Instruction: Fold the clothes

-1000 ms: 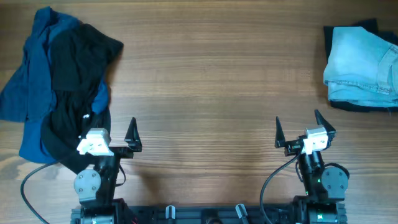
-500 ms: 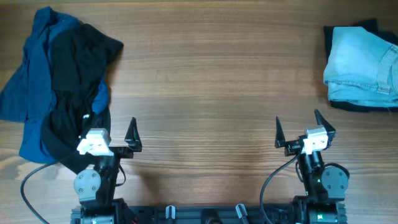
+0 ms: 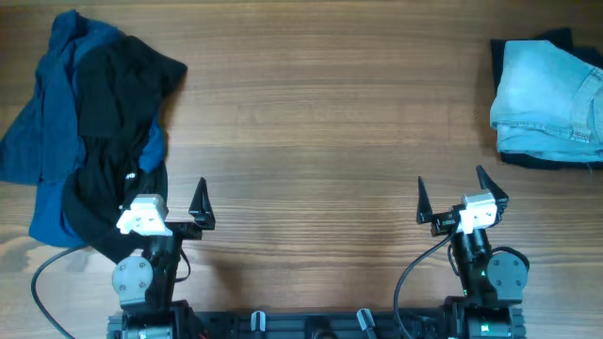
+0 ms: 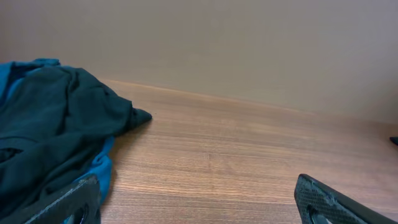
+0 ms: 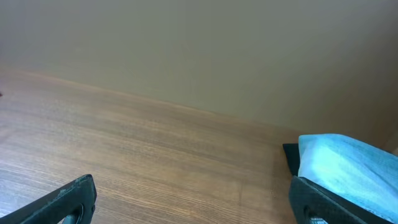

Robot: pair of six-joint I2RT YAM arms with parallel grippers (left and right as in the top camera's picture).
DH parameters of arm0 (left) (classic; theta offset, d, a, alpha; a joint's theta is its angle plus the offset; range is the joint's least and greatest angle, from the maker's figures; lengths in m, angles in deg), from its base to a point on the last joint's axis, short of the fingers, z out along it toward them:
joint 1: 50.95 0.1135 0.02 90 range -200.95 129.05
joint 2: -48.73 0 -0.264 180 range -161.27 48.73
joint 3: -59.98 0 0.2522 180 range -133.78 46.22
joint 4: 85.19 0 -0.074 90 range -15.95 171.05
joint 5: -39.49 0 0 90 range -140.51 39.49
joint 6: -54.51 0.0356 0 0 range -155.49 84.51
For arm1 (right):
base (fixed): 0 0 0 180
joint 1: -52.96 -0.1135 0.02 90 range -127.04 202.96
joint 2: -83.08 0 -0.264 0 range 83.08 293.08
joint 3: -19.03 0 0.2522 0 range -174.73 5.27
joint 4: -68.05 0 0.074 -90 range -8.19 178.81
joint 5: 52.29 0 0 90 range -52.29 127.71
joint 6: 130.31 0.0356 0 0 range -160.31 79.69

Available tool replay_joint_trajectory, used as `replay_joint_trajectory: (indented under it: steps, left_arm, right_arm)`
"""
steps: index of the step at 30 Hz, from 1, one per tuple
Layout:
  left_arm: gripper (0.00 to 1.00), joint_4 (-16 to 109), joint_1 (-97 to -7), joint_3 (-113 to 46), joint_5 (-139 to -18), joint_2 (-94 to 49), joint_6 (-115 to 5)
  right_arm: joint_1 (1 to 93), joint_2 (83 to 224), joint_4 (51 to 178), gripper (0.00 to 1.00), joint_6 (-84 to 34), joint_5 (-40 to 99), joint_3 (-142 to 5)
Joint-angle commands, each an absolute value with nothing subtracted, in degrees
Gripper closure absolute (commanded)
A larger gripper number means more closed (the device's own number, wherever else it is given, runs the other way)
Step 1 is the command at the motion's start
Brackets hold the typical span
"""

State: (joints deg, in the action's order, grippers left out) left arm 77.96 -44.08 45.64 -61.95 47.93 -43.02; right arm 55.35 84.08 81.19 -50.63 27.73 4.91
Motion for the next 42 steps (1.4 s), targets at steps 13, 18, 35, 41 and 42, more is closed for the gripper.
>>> replay_joint_trajectory:
  steps: [13,18,35,41,42]
  left_arm:
    - [0.00,77.74,-44.04,45.90,-62.02,48.35,-41.90]
    - [0.00,77.74,-44.04,45.90,-62.02,48.35,-41.90]
    - [0.00,77.72,-44.04,45.90,-61.36,48.35,-41.88]
    - [0.00,77.81,-44.04,45.90,-61.36,48.35,-41.88]
    - [0.00,78.40,-44.04,45.90,-61.36,48.35,-41.88]
  right_arm:
    - [55.05,83.73,81.08,0.00,-50.77,28.91,4.98]
    - [55.05,83.73,81.08,0.00,-50.79,28.91,4.98]
    - [55.05,83.73,81.05,0.00,-52.14,28.70,4.98]
    - [55.07,83.73,80.51,0.00,-56.45,30.71,4.98]
    - [55.07,83.73,79.81,0.00,-57.83,30.88,4.98]
